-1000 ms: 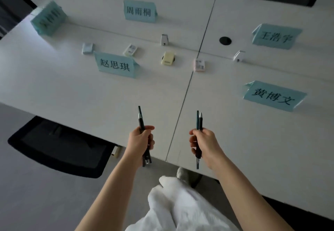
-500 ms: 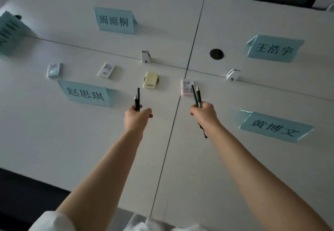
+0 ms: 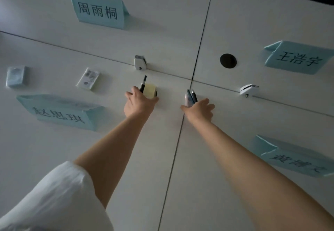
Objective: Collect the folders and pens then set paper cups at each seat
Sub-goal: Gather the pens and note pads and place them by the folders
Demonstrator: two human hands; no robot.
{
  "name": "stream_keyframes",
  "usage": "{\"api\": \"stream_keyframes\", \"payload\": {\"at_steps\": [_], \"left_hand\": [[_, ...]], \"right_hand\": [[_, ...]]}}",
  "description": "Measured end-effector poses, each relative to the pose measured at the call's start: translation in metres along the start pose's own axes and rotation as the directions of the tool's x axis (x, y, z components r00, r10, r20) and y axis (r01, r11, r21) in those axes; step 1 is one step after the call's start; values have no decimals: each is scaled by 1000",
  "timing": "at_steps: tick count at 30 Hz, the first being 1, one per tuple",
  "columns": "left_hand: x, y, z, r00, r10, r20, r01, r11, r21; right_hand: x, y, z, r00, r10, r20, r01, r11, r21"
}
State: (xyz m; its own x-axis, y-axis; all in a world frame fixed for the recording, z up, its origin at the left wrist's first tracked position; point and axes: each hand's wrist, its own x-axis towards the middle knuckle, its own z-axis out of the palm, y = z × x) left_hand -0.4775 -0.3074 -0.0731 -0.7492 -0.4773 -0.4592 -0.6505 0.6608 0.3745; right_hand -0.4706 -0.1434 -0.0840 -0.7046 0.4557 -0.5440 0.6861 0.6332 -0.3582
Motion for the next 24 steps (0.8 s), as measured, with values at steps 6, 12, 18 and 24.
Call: {"api": "stream_keyframes", "payload": {"at_steps": [6,12,18,24], "left_hand": [[26,-6,9,995,83,46,-89,987,135],[44,-14,-8,988,97,122,-108,990,92],[68,-43,-74,987,146,68,-149,988,38],[125,-107,-170,989,90,-118,-100,991,-84]], "right_hand": [[10,-5,10,998,7,-65,-12,997,-70],[3,-20,0,999,-36,-40,29,987,-156],[-34,-97,31,989,-140,48,135,986,94],[-76,-184,89,954,-183,236,147,976,163]]}}
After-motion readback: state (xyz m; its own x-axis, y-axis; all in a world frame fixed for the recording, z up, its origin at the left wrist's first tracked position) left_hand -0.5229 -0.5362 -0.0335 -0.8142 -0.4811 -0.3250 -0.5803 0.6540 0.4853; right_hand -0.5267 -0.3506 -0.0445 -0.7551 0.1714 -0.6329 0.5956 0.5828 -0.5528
